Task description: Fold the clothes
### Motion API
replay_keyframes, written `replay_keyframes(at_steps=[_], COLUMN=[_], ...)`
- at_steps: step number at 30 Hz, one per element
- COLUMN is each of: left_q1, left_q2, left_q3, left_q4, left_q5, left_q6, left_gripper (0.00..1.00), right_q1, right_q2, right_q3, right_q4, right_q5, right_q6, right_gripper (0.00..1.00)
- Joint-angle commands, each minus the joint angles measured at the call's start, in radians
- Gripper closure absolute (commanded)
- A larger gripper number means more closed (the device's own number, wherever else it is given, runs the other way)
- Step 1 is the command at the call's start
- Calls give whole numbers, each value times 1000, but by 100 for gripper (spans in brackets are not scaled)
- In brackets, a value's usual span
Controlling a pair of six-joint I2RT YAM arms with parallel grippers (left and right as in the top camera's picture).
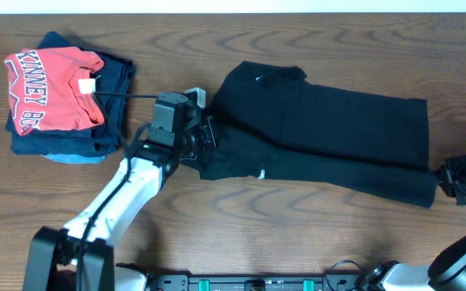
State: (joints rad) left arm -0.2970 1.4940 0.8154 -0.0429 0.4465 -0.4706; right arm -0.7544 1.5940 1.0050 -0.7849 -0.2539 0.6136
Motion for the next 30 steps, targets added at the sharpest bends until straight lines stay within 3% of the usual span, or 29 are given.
replay_keyframes(at_steps=[1, 2, 5, 11, 21, 23, 26, 30], left_q1=[6, 7, 7, 3, -35, -36, -31, 23], left_q2=[22, 21, 19, 23, 107, 144, 185, 165], left_q3=[14, 14, 14, 6, -34, -34, -34, -26], left_q4=[-19, -41, -138, -341, -328, -317, -321, -401], left_q5=[-40, -40, -40, -88, -109, -132, -172, -198], left_q6=[62, 82, 127, 208, 270, 272, 272, 245], left_gripper=[50, 44, 39, 37, 37, 48, 93, 94], right_q1=[9, 8, 8, 18, 42, 42, 42, 45], right_q2=[24, 24, 23, 23, 23, 23, 23, 23], right_q3=[5, 5, 6, 5, 1, 0, -2, -10], right_q4=[13, 8, -28, -159, -237, -239, -241, -243], right_q5=[-53, -53, -49, -49, -11, -11, -11, 31], right_q6=[-54, -72, -122, -192, -211, -211, -211, -211], right_gripper=[57, 54, 50, 48, 48, 48, 48, 49])
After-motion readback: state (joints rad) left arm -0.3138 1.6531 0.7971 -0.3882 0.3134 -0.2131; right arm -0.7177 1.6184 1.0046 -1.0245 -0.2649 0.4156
